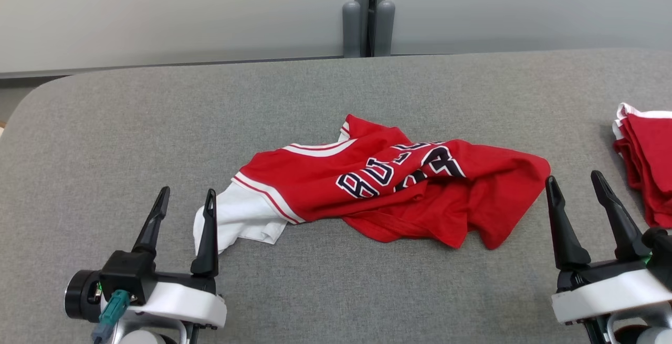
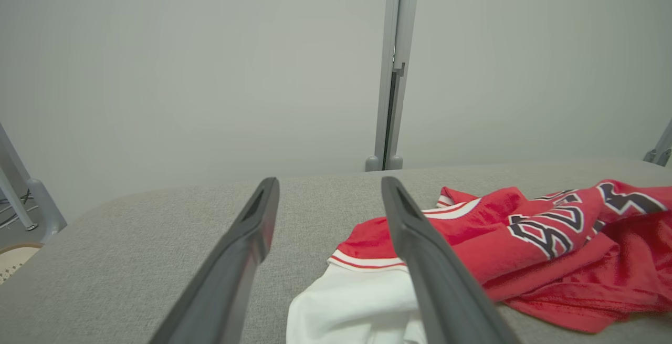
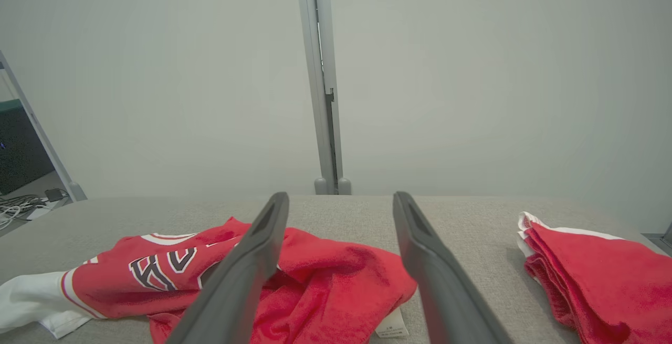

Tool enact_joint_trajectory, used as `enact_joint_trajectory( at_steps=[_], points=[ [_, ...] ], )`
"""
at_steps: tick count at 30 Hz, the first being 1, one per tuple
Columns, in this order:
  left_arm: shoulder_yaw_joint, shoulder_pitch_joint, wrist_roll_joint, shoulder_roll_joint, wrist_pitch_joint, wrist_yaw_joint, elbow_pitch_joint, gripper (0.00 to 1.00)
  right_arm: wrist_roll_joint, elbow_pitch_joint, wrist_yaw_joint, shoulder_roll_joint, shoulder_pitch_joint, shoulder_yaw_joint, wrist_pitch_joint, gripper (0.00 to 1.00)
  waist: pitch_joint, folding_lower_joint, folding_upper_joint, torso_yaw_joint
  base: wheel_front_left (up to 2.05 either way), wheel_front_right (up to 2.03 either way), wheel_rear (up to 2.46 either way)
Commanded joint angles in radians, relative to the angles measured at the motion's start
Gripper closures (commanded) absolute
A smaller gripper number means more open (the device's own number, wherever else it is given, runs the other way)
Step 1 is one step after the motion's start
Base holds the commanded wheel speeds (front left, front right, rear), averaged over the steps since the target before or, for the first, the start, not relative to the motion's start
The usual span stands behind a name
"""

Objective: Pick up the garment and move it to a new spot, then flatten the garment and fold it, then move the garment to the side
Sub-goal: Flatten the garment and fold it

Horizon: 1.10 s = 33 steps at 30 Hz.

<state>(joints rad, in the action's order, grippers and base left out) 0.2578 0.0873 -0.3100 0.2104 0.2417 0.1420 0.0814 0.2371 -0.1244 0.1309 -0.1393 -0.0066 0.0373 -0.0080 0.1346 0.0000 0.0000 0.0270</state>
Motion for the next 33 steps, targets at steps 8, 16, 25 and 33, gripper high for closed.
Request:
enact_joint_trajectory(
  at_steps=[8,16,25,33],
  points=[
    [0.010,-0.059,-0.011,0.015,-0.029,0.014,-0.017,0.00,-0.009,-0.035,0.000,0.013,0.097,-0.013,0.040,0.00,-0.074,0.0000,0.0000,0.003,0.00,0.00,0.00],
    [0.008,-0.080,-0.018,0.022,-0.049,0.028,-0.026,0.00,-0.023,-0.050,0.000,0.025,0.120,-0.006,0.062,0.00,-0.083,0.0000,0.0000,-0.005,0.00,0.00,0.00],
    [0.013,-0.070,-0.023,0.023,-0.052,0.035,-0.022,0.00,-0.024,-0.058,0.000,0.022,0.117,-0.001,0.077,0.00,-0.082,0.0000,0.0000,-0.003,0.00,0.00,0.00],
    [0.023,-0.045,-0.024,0.019,-0.046,0.030,-0.022,0.00,-0.024,-0.046,0.000,0.006,0.099,0.020,0.093,0.00,-0.060,0.0000,0.0000,0.014,0.00,0.00,0.00]
  ],
)
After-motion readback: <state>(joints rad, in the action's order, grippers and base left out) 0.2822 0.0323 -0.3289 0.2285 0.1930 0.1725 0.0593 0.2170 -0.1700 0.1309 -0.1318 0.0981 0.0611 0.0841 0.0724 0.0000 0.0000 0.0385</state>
